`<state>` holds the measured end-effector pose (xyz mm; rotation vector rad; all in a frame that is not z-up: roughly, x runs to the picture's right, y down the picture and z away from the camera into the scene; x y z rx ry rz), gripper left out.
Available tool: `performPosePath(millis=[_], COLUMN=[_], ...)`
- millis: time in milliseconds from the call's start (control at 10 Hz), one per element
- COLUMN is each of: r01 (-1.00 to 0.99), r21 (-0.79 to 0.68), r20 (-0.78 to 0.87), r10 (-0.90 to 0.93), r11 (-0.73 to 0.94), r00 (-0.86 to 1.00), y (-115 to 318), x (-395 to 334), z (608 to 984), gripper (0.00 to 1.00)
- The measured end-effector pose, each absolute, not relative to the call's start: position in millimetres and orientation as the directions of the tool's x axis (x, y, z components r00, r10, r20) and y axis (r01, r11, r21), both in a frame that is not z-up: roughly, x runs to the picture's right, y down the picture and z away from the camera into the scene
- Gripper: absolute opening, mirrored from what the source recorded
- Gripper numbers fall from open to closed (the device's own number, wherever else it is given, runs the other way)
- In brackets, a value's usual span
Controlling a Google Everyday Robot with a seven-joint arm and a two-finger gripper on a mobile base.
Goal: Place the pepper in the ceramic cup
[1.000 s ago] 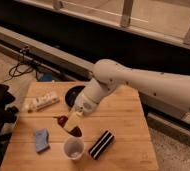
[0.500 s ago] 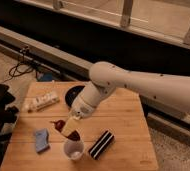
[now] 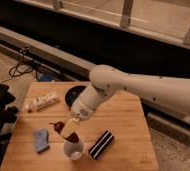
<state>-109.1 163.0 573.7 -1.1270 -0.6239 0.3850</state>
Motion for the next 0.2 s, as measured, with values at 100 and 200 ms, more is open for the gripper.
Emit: performPosePath(millis=[100, 200], r01=[0.032, 0.048], r21=[-0.923, -0.929], r20=[0.273, 0.281], r10=[0.592, 0.611], r11=[0.384, 0.368], r00=[0.759, 0.740], y=[168.4, 175.1], x=[-112.6, -116.5], z=[578.4, 584.5], gripper=[0.03, 0.10])
